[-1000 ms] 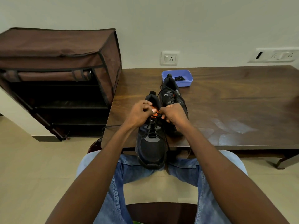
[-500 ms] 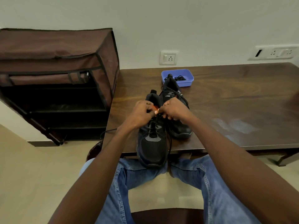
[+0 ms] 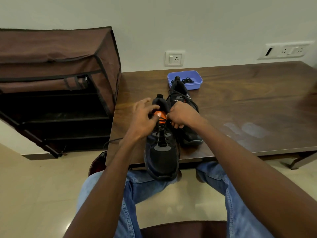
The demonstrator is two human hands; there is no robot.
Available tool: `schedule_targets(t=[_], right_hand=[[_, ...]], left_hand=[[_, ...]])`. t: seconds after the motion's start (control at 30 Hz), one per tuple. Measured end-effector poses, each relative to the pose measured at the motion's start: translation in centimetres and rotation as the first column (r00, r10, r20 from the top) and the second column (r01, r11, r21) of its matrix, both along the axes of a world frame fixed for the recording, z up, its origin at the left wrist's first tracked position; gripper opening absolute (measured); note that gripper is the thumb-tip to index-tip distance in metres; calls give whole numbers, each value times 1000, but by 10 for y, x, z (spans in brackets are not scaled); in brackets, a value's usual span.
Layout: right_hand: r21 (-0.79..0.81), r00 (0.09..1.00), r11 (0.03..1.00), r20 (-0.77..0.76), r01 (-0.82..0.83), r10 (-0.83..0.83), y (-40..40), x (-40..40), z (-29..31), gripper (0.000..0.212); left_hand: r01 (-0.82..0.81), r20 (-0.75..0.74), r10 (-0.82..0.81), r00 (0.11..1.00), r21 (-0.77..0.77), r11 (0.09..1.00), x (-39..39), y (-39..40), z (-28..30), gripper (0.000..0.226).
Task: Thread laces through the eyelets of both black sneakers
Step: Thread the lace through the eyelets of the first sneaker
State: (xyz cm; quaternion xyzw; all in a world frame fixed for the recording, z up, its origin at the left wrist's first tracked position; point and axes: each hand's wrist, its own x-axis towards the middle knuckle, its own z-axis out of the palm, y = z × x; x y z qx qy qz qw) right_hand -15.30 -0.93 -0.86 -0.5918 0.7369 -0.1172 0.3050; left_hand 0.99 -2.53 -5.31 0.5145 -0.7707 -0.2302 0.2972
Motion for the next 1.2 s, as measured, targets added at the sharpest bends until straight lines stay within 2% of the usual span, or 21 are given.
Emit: schedule_targets(t=[0.07, 0.1, 0.17, 0.2, 0.27, 0.3, 0.37, 0.4, 0.43, 0.5, 0.53, 0.6, 0.67, 0.7, 0.8, 0.87, 0.93, 1.0, 1.1, 1.13, 1.2], right_hand=[[-73, 999, 997, -33, 9, -11, 7, -1, -3, 25], [-103, 999, 995, -34, 14, -18, 10, -2, -6, 27], [-139, 1000, 990, -19, 17, -20, 14, -2, -7, 32], [-146, 1000, 989, -15, 16, -18, 15, -1, -7, 36], [-154, 999, 988, -36, -1, -4, 13, -1, -5, 40], [-158, 998, 987, -59, -11, 2, 11, 0, -5, 41], [-157, 995, 987, -98, -24, 8, 8, 0, -4, 38], [-153, 994, 988, -108, -31, 15, 7, -1, -5, 37], [-151, 993, 988, -112, -40, 23, 7, -1, -4, 35], [-140, 994, 989, -101, -49, 35, 7, -2, -4, 31], [-135, 994, 989, -97, -53, 40, 7, -2, -4, 30], [-136, 994, 989, -99, -57, 44, 7, -2, -3, 28], [-147, 994, 988, -102, -54, 39, 7, -2, -3, 30], [-150, 994, 988, -102, -48, 33, 8, -2, -4, 31], [-151, 996, 988, -85, -17, 4, 9, -2, -7, 29], [-148, 997, 989, -71, 4, -15, 9, -1, -8, 27], [-154, 998, 988, -60, 8, -17, 9, 0, -9, 27], [-167, 998, 986, -55, 5, -15, 9, 2, -10, 26], [-184, 999, 983, -33, 20, -26, 9, 1, -13, 30], [-186, 999, 982, -25, 27, -33, 10, -1, -14, 32], [-185, 999, 982, -17, 37, -41, 11, -3, -16, 34]], left_hand=[[87, 140, -88, 986, 13, 996, -8, 1, -4, 21], [99, 122, -99, 988, 6, 995, -10, 2, -7, 14], [60, -56, -64, 996, -68, 996, -10, 6, -7, 6], [-19, -180, 1, 984, -97, 995, -10, 10, -3, 5], [-294, -400, 243, 884, -69, 953, -3, 8, -1, 10], [-434, -482, 378, 790, -3, 901, 1, 7, -2, 9], [-604, -543, 580, 607, 159, 781, 12, 6, -6, 6], [-635, -527, 617, 585, 176, 753, 16, 6, -9, 9], [-634, -489, 605, 628, 128, 763, 19, 6, -11, 21], [-481, -344, 439, 830, -42, 876, 18, 5, -14, 43], [-348, -256, 316, 913, -89, 933, 15, 5, -13, 45], [-88, -107, 80, 991, -68, 994, 5, 5, -13, 39], [36, 19, -36, 999, -35, 999, -4, 4, -18, 31], [55, 29, -54, 998, -45, 997, -7, 4, -20, 25], [-5, -157, -13, 988, -116, 993, -7, 10, -22, 6], [-106, -325, 68, 943, -100, 989, 2, 11, -16, 10], [-181, -374, 132, 918, -99, 978, 14, 9, -10, 13], [-134, -263, 103, 959, -105, 985, 21, 3, -12, 21], [1, 4, -1, 1000, 49, 999, 11, 2, -19, 37], [20, 39, -22, 999, 40, 999, 6, 3, -20, 35], [25, -18, -26, 999, -56, 998, 1, 3, -21, 23]])
